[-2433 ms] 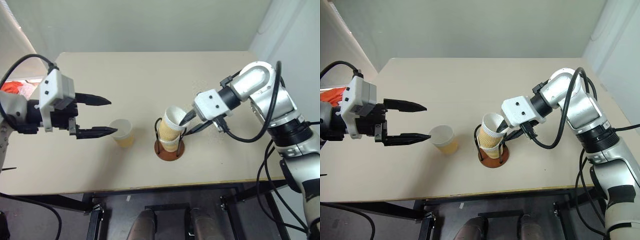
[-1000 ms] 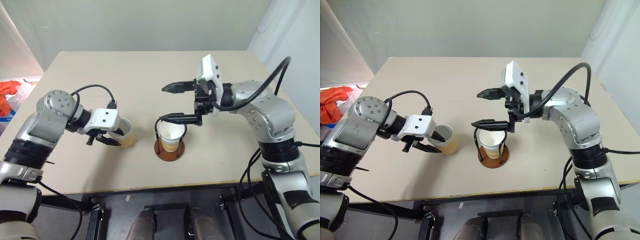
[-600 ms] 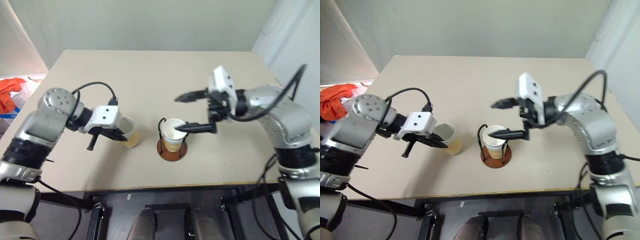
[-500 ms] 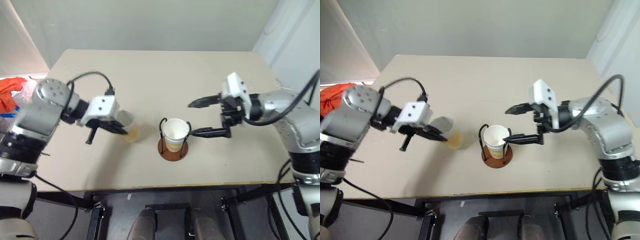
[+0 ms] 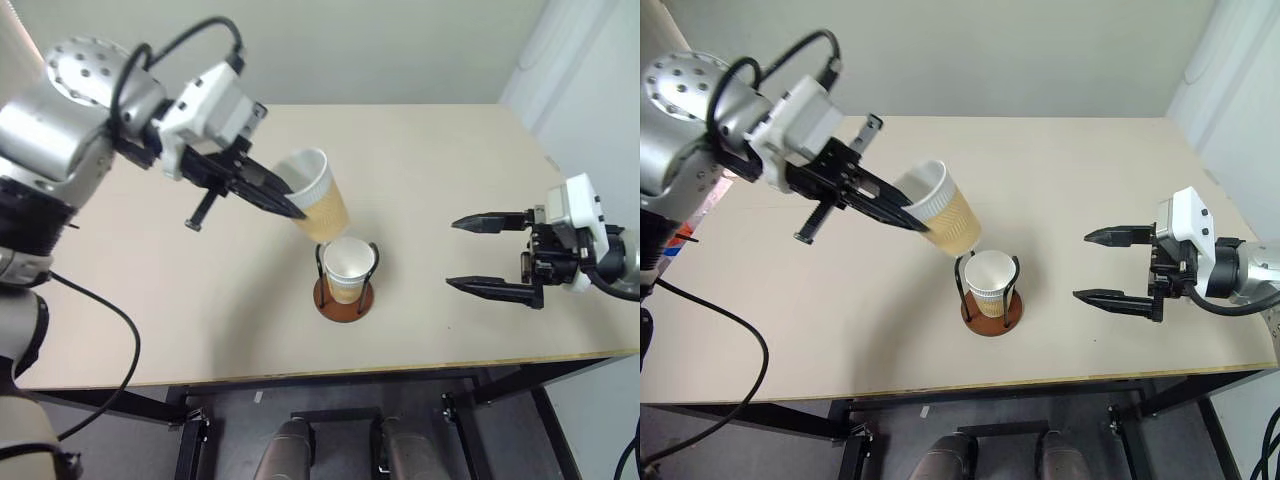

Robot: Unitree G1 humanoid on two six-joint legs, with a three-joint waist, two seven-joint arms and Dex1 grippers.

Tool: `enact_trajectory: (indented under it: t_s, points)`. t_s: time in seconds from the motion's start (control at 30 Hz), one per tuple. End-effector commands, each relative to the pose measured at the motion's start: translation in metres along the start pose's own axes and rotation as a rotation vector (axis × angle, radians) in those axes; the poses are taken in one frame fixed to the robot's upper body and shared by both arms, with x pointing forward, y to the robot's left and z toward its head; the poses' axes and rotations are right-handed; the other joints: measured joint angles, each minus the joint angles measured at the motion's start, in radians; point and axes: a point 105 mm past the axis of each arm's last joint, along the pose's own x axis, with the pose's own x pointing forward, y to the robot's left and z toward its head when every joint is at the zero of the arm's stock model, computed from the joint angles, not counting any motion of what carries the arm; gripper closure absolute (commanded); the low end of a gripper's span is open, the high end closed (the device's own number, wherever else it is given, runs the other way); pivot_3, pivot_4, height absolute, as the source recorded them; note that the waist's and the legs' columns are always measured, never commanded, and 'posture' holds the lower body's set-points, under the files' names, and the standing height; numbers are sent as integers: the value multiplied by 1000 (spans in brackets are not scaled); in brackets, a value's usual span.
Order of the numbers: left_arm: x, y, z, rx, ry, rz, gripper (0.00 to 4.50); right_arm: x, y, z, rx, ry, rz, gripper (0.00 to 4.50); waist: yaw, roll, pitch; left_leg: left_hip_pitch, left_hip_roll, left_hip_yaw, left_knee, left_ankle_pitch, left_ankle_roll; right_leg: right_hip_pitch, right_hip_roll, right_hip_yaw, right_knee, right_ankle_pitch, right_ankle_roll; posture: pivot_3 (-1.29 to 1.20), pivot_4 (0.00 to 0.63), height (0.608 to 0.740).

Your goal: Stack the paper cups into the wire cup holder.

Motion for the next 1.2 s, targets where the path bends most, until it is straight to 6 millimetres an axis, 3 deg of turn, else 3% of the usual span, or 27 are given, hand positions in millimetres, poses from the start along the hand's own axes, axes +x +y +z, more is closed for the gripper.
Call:
enact_trajectory:
  t_s: [0.03,0.3,0.47,0.57,0.77,0.9,1.2]
  points:
    - [10,3,2,96,27,-86,4463,-16,3,12,-42,2,-72,0,10,0,0,-1,-2,-1,0,0,1,1,-1,1,0,-1,2,0,150,740]
    - [28,14,-2,170,31,-150,4463,-42,18,13,-8,24,-168,0,18,0,0,-7,-3,0,5,-5,2,1,-3,0,-6,-3,8,0,150,740]
    - [33,20,-5,183,30,-156,4463,-61,41,9,42,37,-197,0,26,1,0,-14,-3,0,14,-10,-1,1,-2,-1,-13,0,14,0,150,740]
    - [39,25,-6,189,28,-161,4463,-59,49,12,42,36,-191,0,29,0,0,-16,-3,1,19,-15,2,2,-3,-1,-15,1,14,0,150,740]
    - [48,30,-1,210,6,-175,4463,-53,47,13,39,29,-192,0,31,1,0,-16,-4,4,25,-23,16,3,-4,0,-15,6,24,0,150,740]
    - [49,30,7,234,-9,-186,4463,-52,44,12,40,34,-196,0,31,1,0,-16,-4,4,26,-23,15,4,-4,0,-15,5,24,0,150,740]
    - [53,19,3,244,13,-243,4463,-49,41,10,41,47,-200,0,31,1,0,-16,-4,5,29,-23,16,5,-4,0,-15,2,20,0,150,740]
